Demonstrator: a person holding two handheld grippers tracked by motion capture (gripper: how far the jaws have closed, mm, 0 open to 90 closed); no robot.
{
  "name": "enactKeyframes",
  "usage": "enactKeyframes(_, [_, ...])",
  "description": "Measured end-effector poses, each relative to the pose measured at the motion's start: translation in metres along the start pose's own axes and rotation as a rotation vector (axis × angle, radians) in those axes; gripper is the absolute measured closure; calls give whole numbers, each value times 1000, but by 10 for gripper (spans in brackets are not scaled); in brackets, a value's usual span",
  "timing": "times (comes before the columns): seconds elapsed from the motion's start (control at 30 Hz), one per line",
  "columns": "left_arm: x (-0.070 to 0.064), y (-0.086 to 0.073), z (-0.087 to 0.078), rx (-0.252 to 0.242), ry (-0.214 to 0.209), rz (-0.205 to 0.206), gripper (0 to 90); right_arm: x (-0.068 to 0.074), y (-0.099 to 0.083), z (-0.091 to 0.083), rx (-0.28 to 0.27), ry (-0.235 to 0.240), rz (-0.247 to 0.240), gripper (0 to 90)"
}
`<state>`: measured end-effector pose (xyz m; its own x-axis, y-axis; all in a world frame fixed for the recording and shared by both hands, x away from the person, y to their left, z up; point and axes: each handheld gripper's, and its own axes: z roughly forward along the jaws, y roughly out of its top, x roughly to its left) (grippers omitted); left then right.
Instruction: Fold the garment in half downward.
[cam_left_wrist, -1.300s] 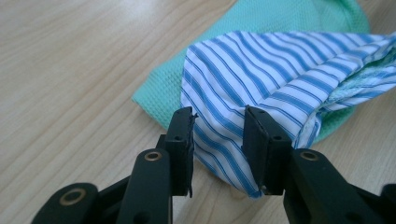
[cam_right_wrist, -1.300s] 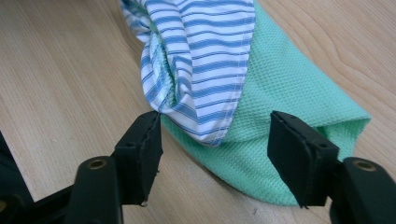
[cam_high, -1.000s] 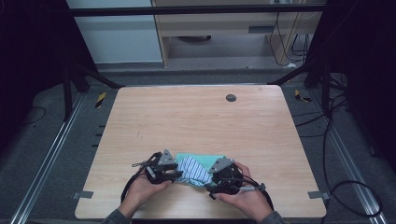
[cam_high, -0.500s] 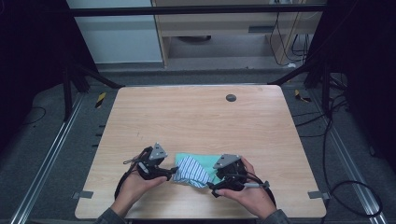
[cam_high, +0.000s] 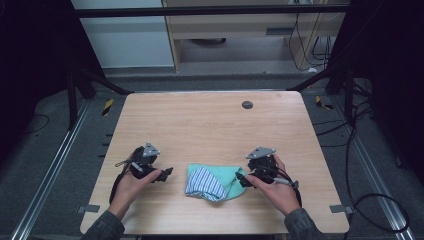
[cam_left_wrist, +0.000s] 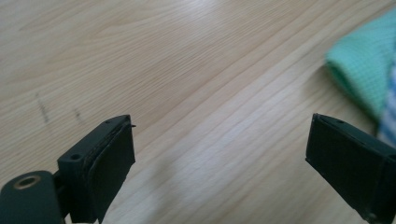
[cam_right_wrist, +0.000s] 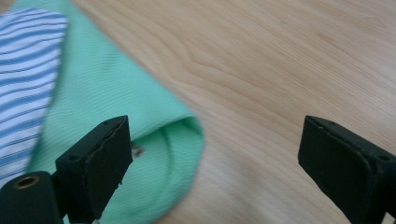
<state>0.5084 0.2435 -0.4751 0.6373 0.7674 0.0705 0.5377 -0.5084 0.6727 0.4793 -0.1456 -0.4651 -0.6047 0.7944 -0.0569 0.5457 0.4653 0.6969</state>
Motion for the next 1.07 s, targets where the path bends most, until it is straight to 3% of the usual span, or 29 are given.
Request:
enactKeyframes(0.17, [27, -11, 4, 21, 35, -44, 78, -21, -5, 8, 0, -34, 57, 114])
enactKeyframes(0.43, [54, -28, 12, 19, 87, -127, 79, -57, -21, 16, 16, -106, 171, 112])
enactKeyframes(0.5, [56, -29, 12, 14, 82, -135, 78, -60, -23, 18, 20, -114, 182, 112])
enactKeyframes(0.63, [61, -32, 15, -15, 85, -159, 49, -77, -34, 24, 56, -160, 257, 103])
enactKeyframes(0.73, [62, -36, 17, -49, 87, -158, 13, -84, -37, 25, 33, -178, 271, 98])
enactKeyframes(0.97, [61, -36, 17, -43, 105, -179, 0, -88, -43, 31, -29, -218, 294, 5])
enactKeyframes(1.07, [61, -36, 17, -41, 105, -178, 0, -89, -44, 30, -26, -225, 301, 2])
